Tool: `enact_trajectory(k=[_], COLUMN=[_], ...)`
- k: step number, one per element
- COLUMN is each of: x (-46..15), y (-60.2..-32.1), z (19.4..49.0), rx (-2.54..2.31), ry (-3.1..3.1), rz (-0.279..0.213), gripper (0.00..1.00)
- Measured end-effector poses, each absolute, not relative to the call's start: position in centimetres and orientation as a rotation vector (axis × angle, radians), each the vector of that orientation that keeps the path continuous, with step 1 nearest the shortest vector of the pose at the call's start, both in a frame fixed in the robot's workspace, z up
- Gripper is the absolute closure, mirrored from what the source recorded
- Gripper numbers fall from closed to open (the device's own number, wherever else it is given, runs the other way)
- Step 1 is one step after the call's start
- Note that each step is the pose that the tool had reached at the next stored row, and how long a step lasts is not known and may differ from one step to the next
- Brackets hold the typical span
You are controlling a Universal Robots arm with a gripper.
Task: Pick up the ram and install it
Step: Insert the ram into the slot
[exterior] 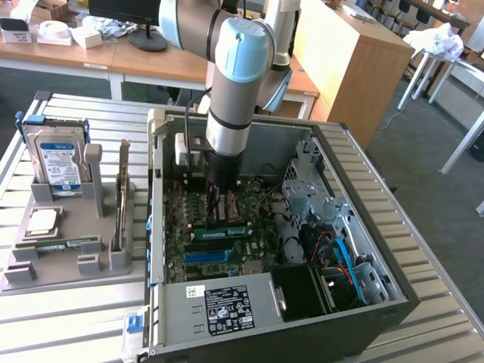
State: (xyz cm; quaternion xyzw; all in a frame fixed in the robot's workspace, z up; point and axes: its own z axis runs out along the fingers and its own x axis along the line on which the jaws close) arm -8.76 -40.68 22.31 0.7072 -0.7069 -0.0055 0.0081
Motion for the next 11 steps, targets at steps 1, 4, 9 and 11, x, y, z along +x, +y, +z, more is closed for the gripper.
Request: enact_trajectory(k=[1,4,9,11], x=[-8.8,-8.8,-8.8,-8.8], y=[-40.7,-40.7,-40.7,-40.7], z=[22.4,23.0,24.3,24.9], rx=[2.211,2.209,2.209,2.209], ry=[-2.21,-2.209,-2.208,-2.208], rz=[-0.018,-0.018,-0.018,-0.019], gripper=[0.9,0.9,0.9,0.9])
